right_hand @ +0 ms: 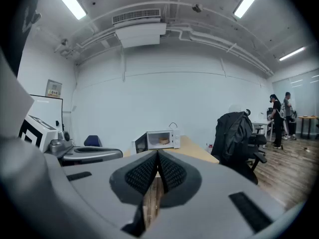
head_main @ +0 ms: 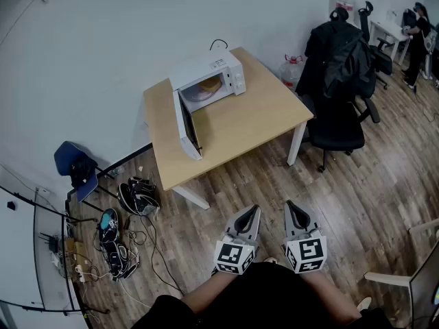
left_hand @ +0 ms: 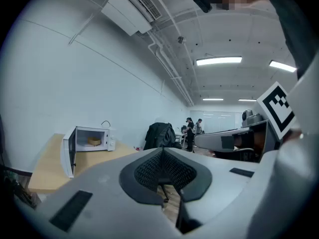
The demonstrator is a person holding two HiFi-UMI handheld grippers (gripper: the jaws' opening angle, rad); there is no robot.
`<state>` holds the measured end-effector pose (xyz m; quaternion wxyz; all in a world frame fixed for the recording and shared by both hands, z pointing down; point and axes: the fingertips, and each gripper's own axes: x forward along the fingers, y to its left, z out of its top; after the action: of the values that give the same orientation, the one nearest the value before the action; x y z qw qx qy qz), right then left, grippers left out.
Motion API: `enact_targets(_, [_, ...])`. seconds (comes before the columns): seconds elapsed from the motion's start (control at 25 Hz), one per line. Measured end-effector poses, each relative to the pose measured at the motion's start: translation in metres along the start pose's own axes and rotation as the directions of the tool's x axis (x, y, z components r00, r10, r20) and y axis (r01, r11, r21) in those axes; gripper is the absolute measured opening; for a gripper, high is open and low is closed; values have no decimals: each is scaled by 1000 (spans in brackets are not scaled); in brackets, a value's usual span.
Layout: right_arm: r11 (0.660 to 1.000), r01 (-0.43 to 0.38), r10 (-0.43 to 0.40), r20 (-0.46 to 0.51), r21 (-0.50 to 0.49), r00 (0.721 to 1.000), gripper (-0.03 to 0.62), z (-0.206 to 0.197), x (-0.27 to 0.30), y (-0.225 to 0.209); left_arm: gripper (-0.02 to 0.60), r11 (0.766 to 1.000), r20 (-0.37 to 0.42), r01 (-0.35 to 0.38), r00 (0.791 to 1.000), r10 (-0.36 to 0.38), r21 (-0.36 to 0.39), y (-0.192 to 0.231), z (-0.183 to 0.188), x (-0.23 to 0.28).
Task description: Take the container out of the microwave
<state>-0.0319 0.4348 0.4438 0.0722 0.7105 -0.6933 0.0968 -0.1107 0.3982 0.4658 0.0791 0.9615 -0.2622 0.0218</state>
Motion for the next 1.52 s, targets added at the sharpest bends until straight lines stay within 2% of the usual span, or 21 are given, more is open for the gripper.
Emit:
enact_targets(0.16, [1000,4,-4,10,4,1000,60,0,-5,-10,15,1000,-9,2,1000,-2,-2,-5,-1,7])
enact_targets(0.28, [999,-15,14,23,51,1000,60,-6,-9,-16,15,1000,-1,12,1000,-12,5,-14,-1,13])
enact_targets(0.4, [997,-16,16,3,82,1000,60,-17,-8,-22,15,995,-4,25,1000,-25,93,-26,-1,17])
enact_targets(0.48, [997,-8,9,-12,80,1000,60,-21,-8,-26,15,989,-20,59,998,-57,136,-33,-5,21])
enact_targets(0.64, [997,35,-34,-4,75,999,60,-19,-2,-46,15,990,-27,110,994,-108,90,-34,-8,42])
enact_targets(0.8, [994,76,-77,11,76,997,60,-15,12,-74,15,992,-24,81,997,-79,94,-24,-6,71])
enact_targets(1.04, [996,71,-70,-22,54,997,60,-8,62,-100,15,995,-17,64,998,-63,76,7,2,118])
enact_targets(1.16, [998,48,-46,-47,48,998,60,-2,101,-110,15,996,-45,55,998,-52,65,30,-1,147])
enact_targets(1.32, [998,-1,5,-61,57,998,60,18,158,-111,15,998,-111,37,993,-31,51,77,-17,179])
enact_targets(1.52, [998,-44,46,-67,34,997,60,43,229,-113,15,999,-85,-5,996,9,54,140,0,211])
